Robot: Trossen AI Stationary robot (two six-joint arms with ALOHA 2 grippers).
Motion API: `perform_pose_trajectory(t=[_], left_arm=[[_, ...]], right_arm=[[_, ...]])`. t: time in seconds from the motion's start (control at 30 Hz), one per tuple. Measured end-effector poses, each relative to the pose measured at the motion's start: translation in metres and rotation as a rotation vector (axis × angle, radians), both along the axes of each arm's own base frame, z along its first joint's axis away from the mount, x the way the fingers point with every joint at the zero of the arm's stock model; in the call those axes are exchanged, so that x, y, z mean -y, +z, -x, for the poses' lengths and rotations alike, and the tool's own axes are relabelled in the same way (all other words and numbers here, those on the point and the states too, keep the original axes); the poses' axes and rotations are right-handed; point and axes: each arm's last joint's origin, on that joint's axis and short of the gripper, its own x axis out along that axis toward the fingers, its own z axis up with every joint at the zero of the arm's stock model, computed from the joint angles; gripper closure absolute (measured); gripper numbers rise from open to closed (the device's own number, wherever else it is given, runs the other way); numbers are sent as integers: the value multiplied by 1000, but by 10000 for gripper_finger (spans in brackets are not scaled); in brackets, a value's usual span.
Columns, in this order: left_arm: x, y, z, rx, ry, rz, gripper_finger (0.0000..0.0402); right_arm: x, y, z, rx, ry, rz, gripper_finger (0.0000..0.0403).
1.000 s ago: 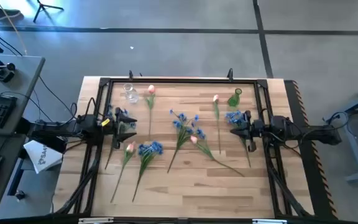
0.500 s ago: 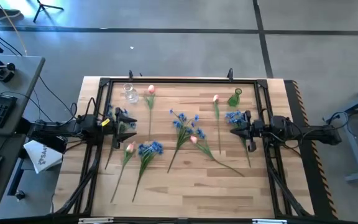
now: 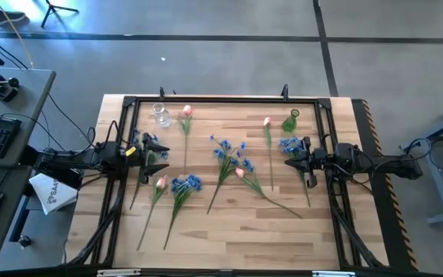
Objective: Sort flowers into vase by color
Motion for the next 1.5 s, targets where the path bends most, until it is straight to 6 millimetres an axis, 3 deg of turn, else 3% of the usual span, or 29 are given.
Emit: perform_pose_trajectory(t=[0.97,1.5], left_arm=[[0,0,0,0,0,1,126],[0,0,0,13,-5,167,126]], right_arm=[[0,0,0,0,0,0,402],[0,0,0,-1,0,0,402]])
